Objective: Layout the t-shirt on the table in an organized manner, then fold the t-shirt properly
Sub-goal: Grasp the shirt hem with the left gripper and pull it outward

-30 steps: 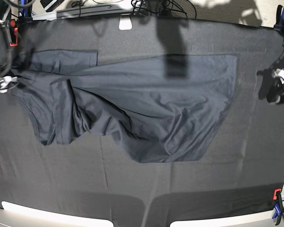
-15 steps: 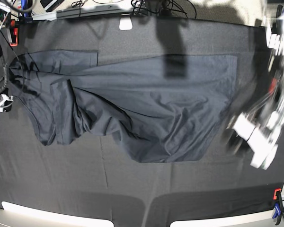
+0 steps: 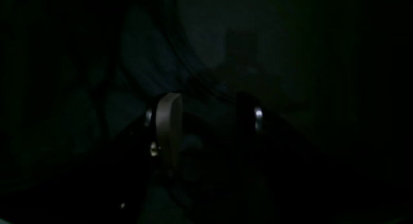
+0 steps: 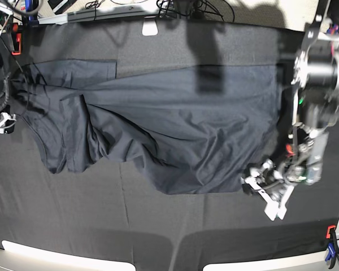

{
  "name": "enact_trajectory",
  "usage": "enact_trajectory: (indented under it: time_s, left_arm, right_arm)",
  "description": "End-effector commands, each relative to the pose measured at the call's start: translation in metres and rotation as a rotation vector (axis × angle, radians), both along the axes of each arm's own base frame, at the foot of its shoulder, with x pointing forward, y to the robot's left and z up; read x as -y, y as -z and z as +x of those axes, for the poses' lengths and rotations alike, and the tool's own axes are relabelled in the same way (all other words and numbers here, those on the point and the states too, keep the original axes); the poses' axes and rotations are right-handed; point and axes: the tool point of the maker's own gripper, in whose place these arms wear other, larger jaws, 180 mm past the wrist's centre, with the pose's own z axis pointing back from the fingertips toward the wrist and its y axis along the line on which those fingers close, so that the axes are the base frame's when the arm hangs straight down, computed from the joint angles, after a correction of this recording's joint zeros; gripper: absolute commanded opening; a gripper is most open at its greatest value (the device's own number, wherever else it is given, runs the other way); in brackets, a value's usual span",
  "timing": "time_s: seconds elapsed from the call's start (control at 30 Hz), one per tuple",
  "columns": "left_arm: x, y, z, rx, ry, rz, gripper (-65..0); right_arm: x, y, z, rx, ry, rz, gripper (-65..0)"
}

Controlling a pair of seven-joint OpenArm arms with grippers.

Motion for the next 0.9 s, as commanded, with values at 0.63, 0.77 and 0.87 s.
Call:
enact_trajectory:
  time_s: [0.63, 0.77, 0.87]
  left_arm:
    - [0.042, -0.008, -0.008, -0.005, 0.194, -0.067, -65.0]
    - [-0.007, -0.009, 0.012, 0.019, -0.020, 0.005, -65.0]
    - [-0.058, -0.009, 0.019, 0.042, -0.170, 0.109, -65.0]
  right_arm:
    - [-0.002, -0.021, 0.012, 0.068, -0.054, -0.006, -38.1]
    - [-0.003, -0.022, 0.013, 0.074, -0.057, 0.002, -38.1]
    - [-0.008, -0.023, 0.014, 0.088, -0.067, 0.028, -38.1]
